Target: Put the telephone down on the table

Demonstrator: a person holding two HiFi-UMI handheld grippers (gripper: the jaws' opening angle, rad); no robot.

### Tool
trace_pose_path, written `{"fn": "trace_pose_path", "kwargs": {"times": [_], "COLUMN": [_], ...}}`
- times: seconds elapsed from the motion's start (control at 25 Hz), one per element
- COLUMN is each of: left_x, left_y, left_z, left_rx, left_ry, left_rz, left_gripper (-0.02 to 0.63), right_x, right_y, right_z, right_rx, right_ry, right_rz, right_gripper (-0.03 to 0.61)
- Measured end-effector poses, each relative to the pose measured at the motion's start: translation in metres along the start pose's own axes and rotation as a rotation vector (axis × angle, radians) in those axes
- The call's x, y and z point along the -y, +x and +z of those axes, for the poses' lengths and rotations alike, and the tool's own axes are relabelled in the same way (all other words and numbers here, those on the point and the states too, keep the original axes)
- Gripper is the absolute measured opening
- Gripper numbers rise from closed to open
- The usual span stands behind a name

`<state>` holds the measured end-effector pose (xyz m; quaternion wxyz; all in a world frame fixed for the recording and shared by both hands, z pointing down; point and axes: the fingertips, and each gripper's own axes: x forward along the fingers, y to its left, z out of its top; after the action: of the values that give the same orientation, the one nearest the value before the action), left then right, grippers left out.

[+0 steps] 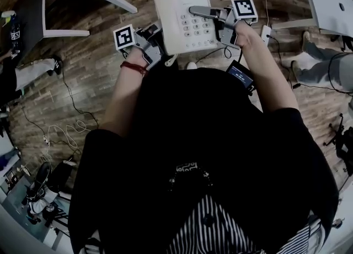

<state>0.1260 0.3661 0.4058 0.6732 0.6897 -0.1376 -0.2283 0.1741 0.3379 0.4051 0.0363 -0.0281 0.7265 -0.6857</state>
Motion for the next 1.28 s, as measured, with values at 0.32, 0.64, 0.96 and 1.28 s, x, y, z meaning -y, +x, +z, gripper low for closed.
{"fn": "trace_pose_path", "kwargs": {"times": [0.32, 0.64, 0.96, 1.28], "left_x": [-0.007, -0.006, -0.009, -0.010], "left_y": [0.030, 0.036, 0.042, 0.051], "left_z": [0.076, 0.160, 0.191, 0.198], "left_rx": [-0.024, -0.073, -0.147, -0.215], "left_ry": [-0.020, -0.055, -0.078, -0.080], "left_rz": [0.012, 0.004, -0.014, -0.013], "left_gripper": [0.202, 0.202, 0.202, 0.202], "right_x": [0.009, 0.013, 0.015, 0.015], "right_y": [0.016, 0.060, 0.071, 0.066], "right_z": [0.078, 0.148, 0.172, 0.180], "right_rx": [0.027, 0.058, 0.127, 0.174], "right_ry": [0.017, 0.033, 0.037, 0.026], "right_rz": [-0.011, -0.031, -0.060, -0.072], "right_gripper": [0.209, 0.209, 0.209, 0.209]}}
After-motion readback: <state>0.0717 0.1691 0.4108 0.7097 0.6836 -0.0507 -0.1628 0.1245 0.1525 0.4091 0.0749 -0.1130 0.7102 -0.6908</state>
